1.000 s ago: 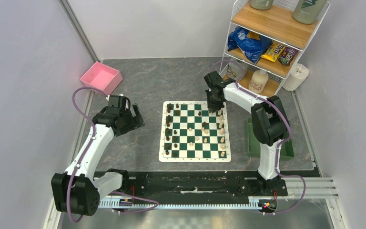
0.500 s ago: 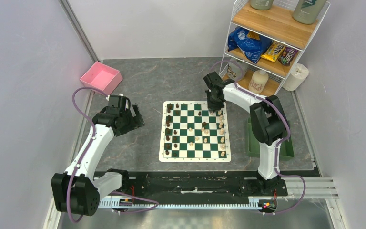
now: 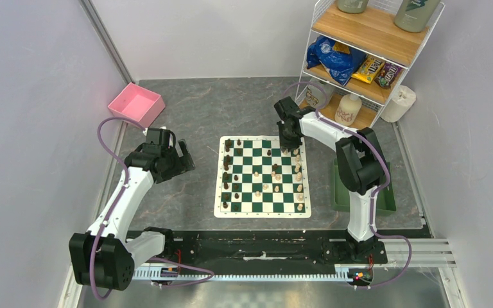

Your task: Set up the chess pieces on the board

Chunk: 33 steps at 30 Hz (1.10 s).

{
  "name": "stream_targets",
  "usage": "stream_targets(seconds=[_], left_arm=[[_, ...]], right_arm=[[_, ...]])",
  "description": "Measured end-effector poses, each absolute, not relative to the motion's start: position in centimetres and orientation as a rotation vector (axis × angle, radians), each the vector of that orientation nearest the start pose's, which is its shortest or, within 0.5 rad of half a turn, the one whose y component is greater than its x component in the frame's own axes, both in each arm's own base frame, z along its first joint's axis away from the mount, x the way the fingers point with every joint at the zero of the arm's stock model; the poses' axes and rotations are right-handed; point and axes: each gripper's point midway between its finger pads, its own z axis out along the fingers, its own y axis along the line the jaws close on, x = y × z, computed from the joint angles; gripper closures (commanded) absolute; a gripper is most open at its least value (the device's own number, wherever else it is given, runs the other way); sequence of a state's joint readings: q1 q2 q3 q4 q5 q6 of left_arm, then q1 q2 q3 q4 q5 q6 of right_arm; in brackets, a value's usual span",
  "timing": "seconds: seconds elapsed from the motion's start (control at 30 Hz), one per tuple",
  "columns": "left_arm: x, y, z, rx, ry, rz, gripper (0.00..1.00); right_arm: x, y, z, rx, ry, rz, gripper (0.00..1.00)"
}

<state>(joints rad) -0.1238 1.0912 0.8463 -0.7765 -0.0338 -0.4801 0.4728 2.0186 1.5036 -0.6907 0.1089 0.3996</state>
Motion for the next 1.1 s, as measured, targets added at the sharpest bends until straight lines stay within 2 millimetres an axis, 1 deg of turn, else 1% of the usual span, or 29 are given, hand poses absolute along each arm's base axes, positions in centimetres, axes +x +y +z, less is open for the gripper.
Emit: stream_targets(seconds=[0.17, 0.23, 0.3, 0.4, 0.5, 0.57, 0.63, 0.73, 0.77, 0.83, 0.93, 1.1], left_arm=[[24.6, -4.4, 11.4, -0.473, 2.559, -0.176, 0.03], [24.6, -4.4, 11.4, -0.473, 2.559, -0.176, 0.03], [24.6, -4.4, 11.4, -0.473, 2.560, -0.176, 0.03], [24.6, -4.4, 11.4, -0.474, 2.560, -0.175, 0.03], [24.6, -4.4, 11.4, -0.474, 2.560, -0.175, 0.03], [24.6, -4.4, 11.4, -0.474, 2.560, -0.175, 0.03], [24.6, -4.4, 11.4, -0.473, 2.560, -0.176, 0.03], [24.6, -4.4, 11.4, -0.473, 2.560, -0.176, 0.03], [24.6, -4.4, 11.4, -0.473, 2.560, -0.176, 0.03], [24.6, -4.4, 11.4, -0.473, 2.560, -0.176, 0.03], [24.6, -4.4, 11.4, -0.473, 2.560, -0.176, 0.03], [24.6, -4.4, 11.4, -0.473, 2.560, -0.176, 0.03]], right_arm=[[38.4, 19.6, 3.6, -0.083, 2.767, 0.097, 0.58], [38.3, 19.8, 4.0, -0.090, 2.765, 0.118, 0.56], [38.3, 20.0, 4.8, -0.094, 2.753, 0.146, 0.55], [38.1, 20.6, 6.6, -0.103, 2.716, 0.190, 0.54], [37.2, 20.9, 8.2, -0.112, 2.687, 0.218, 0.54], [36.1, 21.6, 8.8, -0.131, 2.678, 0.235, 0.54], [34.6, 22.7, 8.7, -0.174, 2.685, 0.248, 0.54], [32.5, 24.1, 7.8, -0.230, 2.713, 0.251, 0.55], [31.5, 24.5, 7.3, -0.252, 2.731, 0.248, 0.55], [30.4, 24.8, 6.7, -0.272, 2.752, 0.240, 0.56], [29.7, 24.6, 6.0, -0.269, 2.773, 0.225, 0.58], [29.5, 24.3, 5.7, -0.258, 2.784, 0.213, 0.61]])
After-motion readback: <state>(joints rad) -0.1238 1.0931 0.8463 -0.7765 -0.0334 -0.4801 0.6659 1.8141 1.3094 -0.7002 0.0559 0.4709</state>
